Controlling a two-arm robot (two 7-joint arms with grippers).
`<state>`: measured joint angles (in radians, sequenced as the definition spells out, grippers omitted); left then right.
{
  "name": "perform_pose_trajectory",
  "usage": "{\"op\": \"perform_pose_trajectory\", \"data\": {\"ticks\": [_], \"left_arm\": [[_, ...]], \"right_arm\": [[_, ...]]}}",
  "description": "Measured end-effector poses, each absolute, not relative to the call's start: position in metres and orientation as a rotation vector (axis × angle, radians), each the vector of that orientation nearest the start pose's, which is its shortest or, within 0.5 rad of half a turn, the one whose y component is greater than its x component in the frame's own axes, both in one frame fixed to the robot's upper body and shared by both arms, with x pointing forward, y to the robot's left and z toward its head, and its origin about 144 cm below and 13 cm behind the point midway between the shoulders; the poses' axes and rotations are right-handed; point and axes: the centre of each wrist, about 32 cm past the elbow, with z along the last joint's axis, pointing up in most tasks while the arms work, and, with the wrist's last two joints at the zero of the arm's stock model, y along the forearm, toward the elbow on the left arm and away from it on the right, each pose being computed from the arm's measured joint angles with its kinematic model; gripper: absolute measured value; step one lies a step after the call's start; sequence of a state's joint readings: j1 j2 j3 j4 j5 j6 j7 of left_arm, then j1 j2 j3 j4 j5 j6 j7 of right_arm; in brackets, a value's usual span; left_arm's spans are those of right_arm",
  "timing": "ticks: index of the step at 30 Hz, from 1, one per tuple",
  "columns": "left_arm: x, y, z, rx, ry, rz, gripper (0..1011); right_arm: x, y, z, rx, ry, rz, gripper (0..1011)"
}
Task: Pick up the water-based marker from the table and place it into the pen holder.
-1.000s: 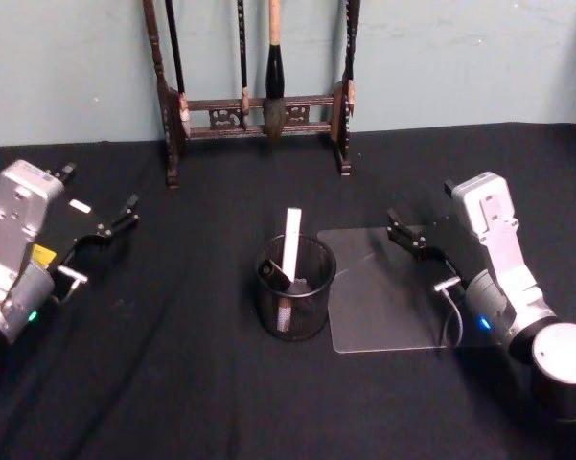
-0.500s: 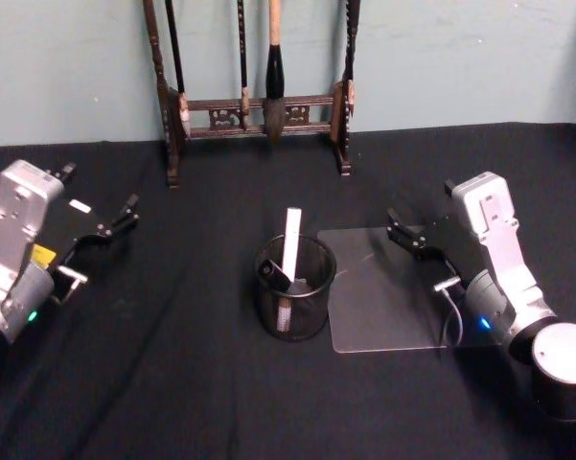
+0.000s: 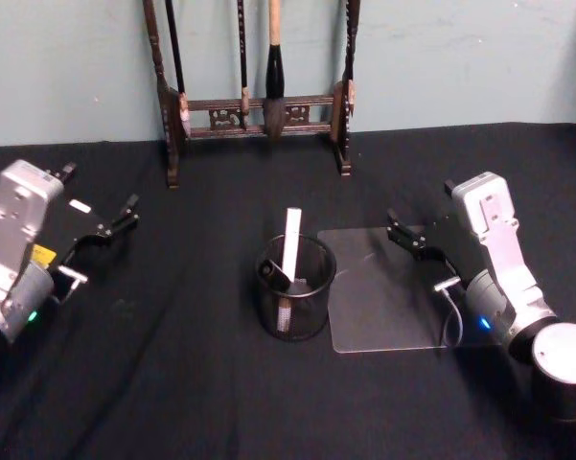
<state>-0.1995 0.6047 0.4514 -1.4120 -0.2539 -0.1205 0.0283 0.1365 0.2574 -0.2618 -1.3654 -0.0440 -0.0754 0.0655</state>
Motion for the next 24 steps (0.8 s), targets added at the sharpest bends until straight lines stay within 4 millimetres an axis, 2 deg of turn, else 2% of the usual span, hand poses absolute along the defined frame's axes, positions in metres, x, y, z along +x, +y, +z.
{"op": "perform_pose_trajectory", "data": {"ticks": [24], "left_arm": [[0.4886, 0.3097, 1.1398, 0.304, -0.285, 1.248, 1001]], "right_arm": [[0.4877, -0.2395, 1.1144, -0.276, -0.224, -1.263, 1003]]}}
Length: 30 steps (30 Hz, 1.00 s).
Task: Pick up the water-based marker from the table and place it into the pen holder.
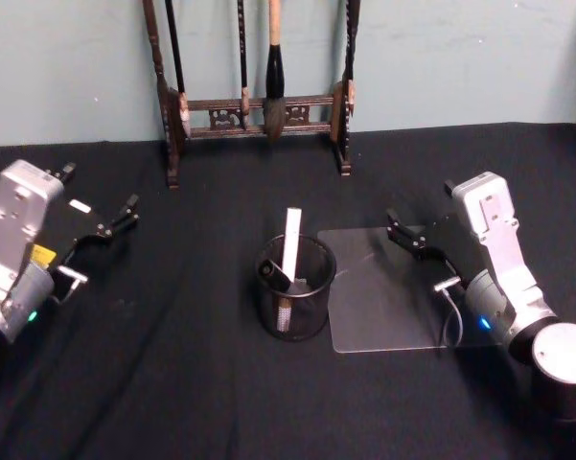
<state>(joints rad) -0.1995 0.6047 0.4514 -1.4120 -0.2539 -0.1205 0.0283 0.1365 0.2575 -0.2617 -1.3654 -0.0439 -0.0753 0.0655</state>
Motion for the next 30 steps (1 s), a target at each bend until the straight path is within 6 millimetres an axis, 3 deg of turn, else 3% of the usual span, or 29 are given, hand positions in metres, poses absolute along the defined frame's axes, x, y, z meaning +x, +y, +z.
{"op": "perform_pose_trajectory", "data": {"ticks": [30], "left_arm": [[0.4886, 0.3096, 1.1398, 0.304, -0.285, 1.248, 1001]], "right_arm": [[0.4877, -0.2395, 1.1144, -0.276, -0.224, -1.263, 1002]]}}
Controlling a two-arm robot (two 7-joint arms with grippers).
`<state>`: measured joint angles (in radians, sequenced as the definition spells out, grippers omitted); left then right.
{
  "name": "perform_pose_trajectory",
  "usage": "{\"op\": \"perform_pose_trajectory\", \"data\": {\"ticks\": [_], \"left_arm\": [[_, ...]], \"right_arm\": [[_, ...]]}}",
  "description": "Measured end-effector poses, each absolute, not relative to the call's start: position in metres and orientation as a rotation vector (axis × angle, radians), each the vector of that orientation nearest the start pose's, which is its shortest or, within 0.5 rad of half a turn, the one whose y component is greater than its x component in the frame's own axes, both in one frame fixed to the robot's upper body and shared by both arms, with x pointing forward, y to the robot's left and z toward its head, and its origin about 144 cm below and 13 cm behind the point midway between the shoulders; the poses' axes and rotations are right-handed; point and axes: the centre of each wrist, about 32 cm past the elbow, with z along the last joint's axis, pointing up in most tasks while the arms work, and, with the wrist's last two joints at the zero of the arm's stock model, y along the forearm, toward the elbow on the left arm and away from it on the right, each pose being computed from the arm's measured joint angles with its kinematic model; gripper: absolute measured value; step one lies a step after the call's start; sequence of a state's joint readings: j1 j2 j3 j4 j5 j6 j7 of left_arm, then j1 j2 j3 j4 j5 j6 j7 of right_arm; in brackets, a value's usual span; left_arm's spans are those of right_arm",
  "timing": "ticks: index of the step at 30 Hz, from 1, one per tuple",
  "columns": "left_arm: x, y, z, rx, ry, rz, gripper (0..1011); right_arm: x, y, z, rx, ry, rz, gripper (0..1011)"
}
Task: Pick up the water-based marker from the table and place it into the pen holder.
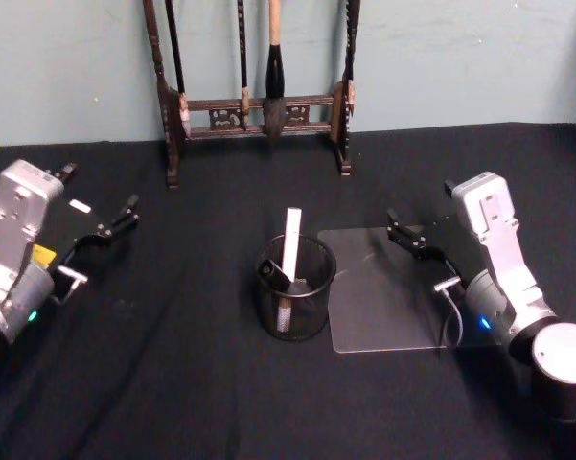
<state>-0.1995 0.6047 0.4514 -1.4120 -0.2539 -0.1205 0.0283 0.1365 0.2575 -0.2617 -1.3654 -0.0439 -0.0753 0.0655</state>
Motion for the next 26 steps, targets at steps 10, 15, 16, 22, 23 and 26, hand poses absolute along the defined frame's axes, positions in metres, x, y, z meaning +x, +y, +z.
{"op": "perform_pose_trajectory", "data": {"ticks": [10, 15, 16, 22, 23, 26], "left_arm": [[0.4886, 0.3097, 1.1398, 0.304, -0.285, 1.248, 1001], [0.4886, 0.3097, 1.1398, 0.304, -0.285, 1.248, 1001], [0.4886, 0.3097, 1.1398, 0.304, -0.285, 1.248, 1001], [0.4886, 0.3097, 1.1398, 0.304, -0.285, 1.248, 1001], [0.4886, 0.3097, 1.1398, 0.304, -0.285, 1.248, 1001], [0.4886, 0.3096, 1.1398, 0.304, -0.285, 1.248, 1001]], "right_arm": [[0.4877, -0.2395, 1.1144, -0.276, -0.224, -1.263, 1002], [0.4877, -0.2395, 1.1144, -0.276, -0.224, -1.263, 1002], [0.4877, -0.2395, 1.1145, -0.276, -0.224, -1.263, 1002], [0.4877, -0.2395, 1.1144, -0.275, -0.225, -1.263, 1002], [0.4877, -0.2395, 1.1144, -0.275, -0.225, -1.263, 1002], [0.4877, -0.2395, 1.1144, -0.275, -0.225, -1.263, 1002]]}}
